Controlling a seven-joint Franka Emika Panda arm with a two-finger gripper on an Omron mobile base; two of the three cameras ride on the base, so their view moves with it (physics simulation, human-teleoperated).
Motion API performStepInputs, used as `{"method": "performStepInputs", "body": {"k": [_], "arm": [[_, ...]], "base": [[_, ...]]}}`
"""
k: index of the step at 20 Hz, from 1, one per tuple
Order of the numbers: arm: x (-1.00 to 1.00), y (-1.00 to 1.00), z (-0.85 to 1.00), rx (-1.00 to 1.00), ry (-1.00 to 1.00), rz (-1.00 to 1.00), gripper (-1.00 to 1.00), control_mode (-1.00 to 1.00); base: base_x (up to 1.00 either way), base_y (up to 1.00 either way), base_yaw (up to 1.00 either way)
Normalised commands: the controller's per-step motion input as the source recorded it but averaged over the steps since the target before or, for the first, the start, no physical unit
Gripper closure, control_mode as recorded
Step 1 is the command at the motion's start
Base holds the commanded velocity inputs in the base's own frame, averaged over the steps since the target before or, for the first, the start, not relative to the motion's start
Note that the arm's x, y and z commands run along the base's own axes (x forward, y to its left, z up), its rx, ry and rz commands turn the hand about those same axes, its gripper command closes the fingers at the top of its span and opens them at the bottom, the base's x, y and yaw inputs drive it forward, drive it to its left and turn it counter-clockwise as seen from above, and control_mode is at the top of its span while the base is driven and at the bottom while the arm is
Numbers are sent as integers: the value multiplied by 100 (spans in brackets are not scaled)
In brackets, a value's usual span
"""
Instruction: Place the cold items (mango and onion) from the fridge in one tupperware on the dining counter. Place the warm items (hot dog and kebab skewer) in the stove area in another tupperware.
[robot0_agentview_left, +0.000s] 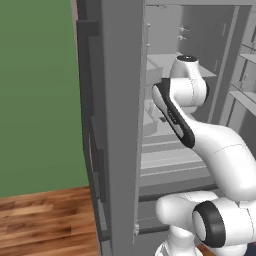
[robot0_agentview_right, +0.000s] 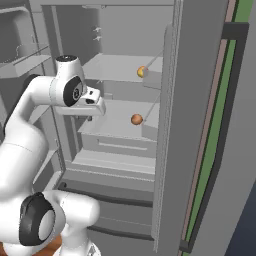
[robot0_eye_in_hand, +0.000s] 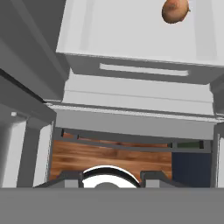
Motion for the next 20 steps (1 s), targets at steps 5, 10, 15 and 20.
{"method": "performStepInputs", "body": {"k": [5, 10, 15, 20], "arm": [[0, -16, -11, 1, -1, -8, -100, -100], [4, -37, -37, 0, -8, -22, -100, -100], [23, -38, -27, 0, -4, -20, -100, -100], [52, -29, -17, 0, -4, -11, -100, -100]], "base": [[0, 0, 0], [0, 0, 0], [0, 0, 0], [0, 0, 0]]}}
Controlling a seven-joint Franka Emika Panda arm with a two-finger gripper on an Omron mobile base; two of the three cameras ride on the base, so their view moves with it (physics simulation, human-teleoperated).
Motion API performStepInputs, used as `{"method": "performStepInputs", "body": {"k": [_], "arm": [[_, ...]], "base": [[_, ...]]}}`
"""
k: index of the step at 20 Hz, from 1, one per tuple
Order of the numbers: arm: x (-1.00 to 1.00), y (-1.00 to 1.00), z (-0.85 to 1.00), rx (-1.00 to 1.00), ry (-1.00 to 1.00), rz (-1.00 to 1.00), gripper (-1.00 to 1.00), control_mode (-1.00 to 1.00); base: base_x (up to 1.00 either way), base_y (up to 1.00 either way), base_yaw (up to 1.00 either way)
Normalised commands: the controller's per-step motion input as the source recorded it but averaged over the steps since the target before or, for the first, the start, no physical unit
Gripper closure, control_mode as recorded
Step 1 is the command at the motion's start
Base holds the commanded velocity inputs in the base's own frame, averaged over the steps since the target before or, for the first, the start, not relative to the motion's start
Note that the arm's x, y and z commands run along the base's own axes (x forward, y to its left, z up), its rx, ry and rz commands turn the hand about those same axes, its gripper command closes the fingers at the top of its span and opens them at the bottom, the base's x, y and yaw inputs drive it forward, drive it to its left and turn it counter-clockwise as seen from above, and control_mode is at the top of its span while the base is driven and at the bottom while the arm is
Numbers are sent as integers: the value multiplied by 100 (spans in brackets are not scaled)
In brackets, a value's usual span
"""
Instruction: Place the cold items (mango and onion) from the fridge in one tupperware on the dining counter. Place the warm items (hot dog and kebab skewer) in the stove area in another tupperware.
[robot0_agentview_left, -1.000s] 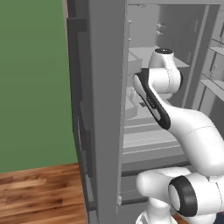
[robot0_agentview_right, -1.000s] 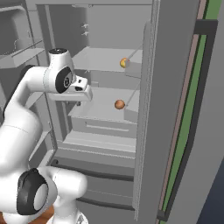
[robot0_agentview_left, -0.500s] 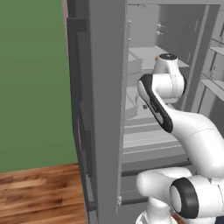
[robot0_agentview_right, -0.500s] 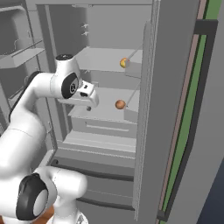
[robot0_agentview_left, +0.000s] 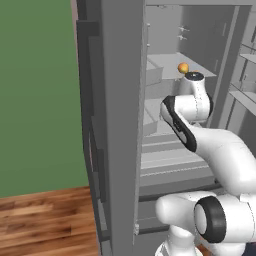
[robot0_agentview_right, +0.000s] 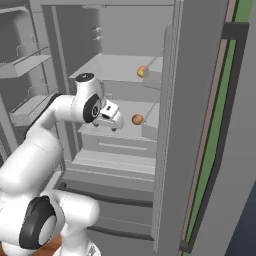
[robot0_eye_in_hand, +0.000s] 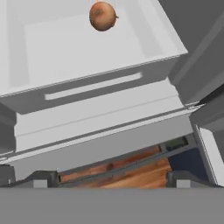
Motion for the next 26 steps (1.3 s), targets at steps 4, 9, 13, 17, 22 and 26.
{"method": "performStepInputs", "body": {"k": [4, 9, 13, 17, 22, 26], "arm": [[58, -38, -24, 0, -6, -3, -100, -100], [59, -28, -27, 0, -12, -1, -100, -100], [69, -3, -26, 0, -8, 0, -100, -100], [69, -11, -28, 0, -6, 0, -100, -100], [65, -16, -11, 0, 0, 0, -100, -100], [64, -5, 0, 0, 0, 0, -100, -100]], "base": [[0, 0, 0], [0, 0, 0], [0, 0, 0], [0, 0, 0], [0, 0, 0], [0, 0, 0]]}}
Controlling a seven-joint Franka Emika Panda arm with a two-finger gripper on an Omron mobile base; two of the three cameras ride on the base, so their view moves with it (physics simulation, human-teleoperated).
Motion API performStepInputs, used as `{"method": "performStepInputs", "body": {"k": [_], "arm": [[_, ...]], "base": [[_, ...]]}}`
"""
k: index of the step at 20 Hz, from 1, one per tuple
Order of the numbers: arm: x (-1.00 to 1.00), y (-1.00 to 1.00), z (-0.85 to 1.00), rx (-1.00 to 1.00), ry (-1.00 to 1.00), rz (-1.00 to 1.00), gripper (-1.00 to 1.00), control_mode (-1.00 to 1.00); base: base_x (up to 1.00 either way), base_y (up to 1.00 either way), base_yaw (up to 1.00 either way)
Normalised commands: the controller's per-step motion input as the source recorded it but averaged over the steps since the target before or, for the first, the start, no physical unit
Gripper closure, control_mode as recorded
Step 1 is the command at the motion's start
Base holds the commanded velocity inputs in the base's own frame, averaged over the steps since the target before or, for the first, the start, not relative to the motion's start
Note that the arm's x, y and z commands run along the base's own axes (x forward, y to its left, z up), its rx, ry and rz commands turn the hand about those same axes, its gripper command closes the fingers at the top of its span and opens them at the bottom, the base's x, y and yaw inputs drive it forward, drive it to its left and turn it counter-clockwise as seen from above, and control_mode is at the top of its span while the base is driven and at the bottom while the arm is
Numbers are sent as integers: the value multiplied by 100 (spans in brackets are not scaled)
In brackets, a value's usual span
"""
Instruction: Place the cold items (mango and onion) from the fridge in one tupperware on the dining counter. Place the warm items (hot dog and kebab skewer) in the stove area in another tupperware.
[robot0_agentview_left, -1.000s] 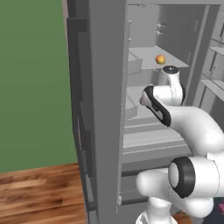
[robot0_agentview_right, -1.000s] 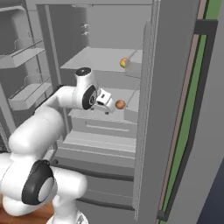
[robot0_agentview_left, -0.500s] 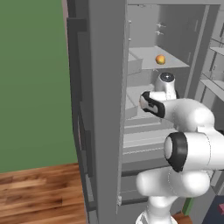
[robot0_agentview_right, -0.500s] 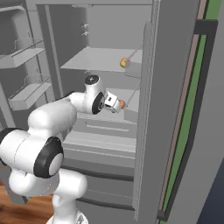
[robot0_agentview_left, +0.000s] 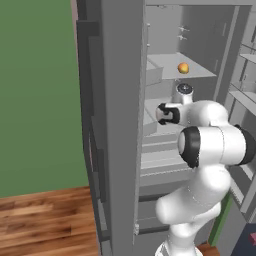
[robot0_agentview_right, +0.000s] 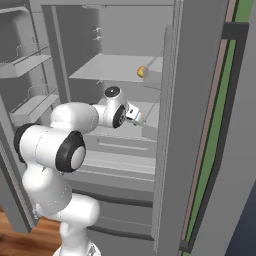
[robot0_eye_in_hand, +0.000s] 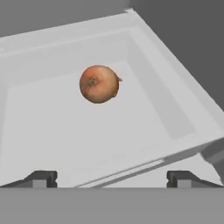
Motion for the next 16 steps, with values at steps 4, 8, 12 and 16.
{"method": "performStepInputs", "body": {"k": [4, 8, 12, 16], "arm": [[59, -5, -6, 0, 3, 0, -100, -100], [50, -1, -27, 0, 0, 0, -100, -100], [37, 0, -29, -1, 0, 0, -100, -100], [25, -2, -33, -2, -2, 0, -100, -100]], "base": [[0, 0, 0], [0, 0, 0], [0, 0, 0], [0, 0, 0]]}}
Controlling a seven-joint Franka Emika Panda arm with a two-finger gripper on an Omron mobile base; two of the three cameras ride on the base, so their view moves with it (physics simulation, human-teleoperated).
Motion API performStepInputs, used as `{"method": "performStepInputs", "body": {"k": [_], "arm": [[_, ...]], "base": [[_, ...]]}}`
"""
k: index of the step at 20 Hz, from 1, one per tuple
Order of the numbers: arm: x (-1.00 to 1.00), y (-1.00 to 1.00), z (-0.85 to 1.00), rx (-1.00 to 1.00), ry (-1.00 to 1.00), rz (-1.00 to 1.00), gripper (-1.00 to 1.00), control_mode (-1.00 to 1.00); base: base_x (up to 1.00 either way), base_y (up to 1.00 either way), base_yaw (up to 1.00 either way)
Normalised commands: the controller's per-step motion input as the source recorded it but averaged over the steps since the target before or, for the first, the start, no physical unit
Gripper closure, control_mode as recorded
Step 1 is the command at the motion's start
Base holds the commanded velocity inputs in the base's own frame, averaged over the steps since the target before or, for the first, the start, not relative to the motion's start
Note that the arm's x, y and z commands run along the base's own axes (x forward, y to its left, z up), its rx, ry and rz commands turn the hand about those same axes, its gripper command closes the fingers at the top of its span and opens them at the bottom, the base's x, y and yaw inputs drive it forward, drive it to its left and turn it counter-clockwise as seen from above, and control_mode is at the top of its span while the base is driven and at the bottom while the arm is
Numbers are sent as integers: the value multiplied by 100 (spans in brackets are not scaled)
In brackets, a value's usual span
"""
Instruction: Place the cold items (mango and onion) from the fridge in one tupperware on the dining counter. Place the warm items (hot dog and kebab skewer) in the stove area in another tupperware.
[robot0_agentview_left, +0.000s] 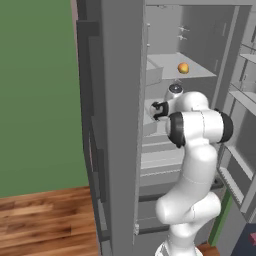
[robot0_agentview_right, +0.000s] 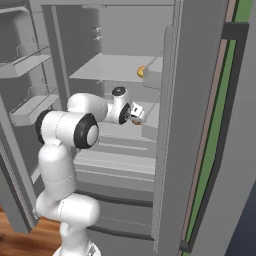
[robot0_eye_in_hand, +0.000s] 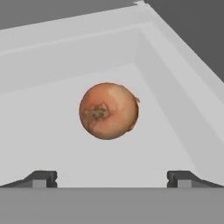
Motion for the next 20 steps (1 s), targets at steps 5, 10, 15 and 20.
{"method": "performStepInputs", "body": {"k": [5, 10, 15, 20], "arm": [[23, -7, -33, -3, -7, -2, -100, -100], [30, -7, -19, 0, -13, -3, -100, -100], [32, -7, -18, 0, -16, -3, -100, -100], [33, -12, -23, 0, -14, -2, -100, -100]], "base": [[0, 0, 0], [0, 0, 0], [0, 0, 0], [0, 0, 0]]}}
